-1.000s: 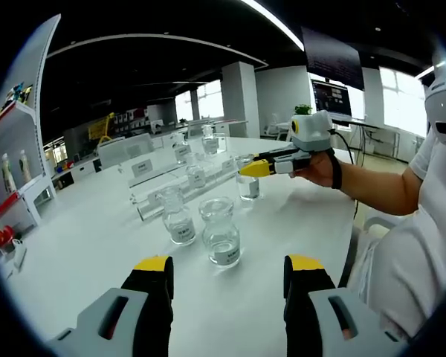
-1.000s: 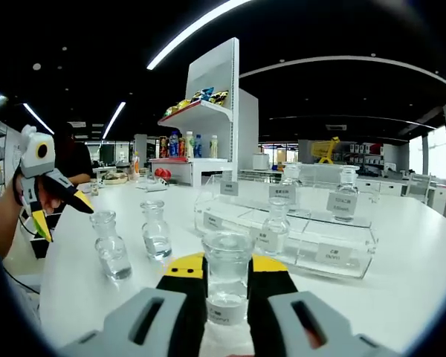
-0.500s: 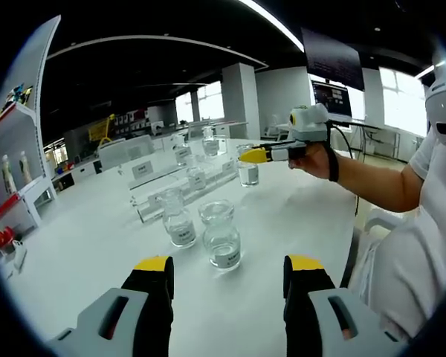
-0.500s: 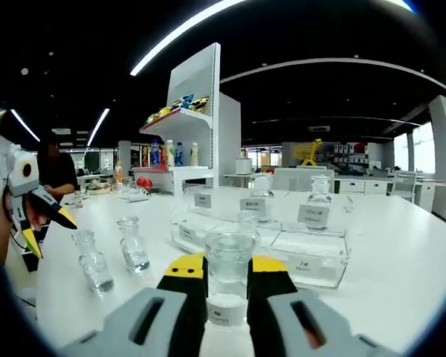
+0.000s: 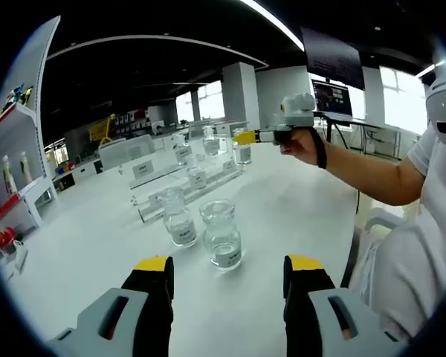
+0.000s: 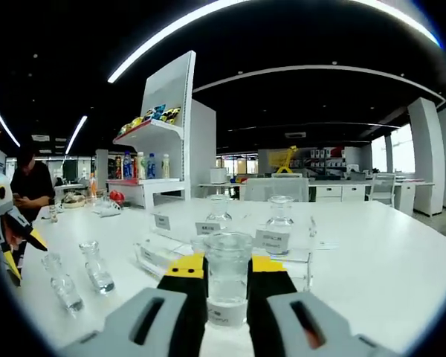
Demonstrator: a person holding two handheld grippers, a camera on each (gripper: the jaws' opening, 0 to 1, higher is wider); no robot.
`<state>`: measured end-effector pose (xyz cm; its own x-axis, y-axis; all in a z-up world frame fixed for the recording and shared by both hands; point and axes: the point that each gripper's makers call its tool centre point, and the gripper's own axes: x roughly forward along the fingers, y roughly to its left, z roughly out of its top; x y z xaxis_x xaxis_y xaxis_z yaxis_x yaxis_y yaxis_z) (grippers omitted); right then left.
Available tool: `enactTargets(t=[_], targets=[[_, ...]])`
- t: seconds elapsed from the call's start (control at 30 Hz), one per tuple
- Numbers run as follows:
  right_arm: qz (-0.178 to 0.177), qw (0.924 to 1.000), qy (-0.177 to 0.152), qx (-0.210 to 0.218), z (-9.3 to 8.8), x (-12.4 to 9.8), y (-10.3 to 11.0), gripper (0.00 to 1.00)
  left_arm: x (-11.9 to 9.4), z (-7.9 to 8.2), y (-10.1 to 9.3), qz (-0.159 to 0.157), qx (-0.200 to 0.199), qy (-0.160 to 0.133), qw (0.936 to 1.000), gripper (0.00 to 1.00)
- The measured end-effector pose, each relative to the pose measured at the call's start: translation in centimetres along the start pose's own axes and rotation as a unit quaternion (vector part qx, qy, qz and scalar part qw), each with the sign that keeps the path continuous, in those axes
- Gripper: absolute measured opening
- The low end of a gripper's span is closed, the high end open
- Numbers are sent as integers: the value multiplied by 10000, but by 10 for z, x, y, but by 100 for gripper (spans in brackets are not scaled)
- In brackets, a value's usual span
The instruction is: Identify the label on the chemical reagent bottle, grasp the chemical reagent bottle, and place it in the designated position on the reagent rack
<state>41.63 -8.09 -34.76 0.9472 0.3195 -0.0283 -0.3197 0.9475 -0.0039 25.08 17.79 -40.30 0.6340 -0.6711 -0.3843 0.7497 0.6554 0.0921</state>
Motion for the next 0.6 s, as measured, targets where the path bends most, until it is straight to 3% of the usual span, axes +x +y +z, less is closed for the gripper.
enactTargets(t=[0.3, 0.6], targets=[[-226, 9997, -44, 0, 8, 14, -15, 17, 1, 0, 0, -6, -3, 17, 10000, 60], [-412, 9990, -55, -142, 9, 44, -39, 17, 1, -1, 2, 6, -9, 45, 10000, 60]])
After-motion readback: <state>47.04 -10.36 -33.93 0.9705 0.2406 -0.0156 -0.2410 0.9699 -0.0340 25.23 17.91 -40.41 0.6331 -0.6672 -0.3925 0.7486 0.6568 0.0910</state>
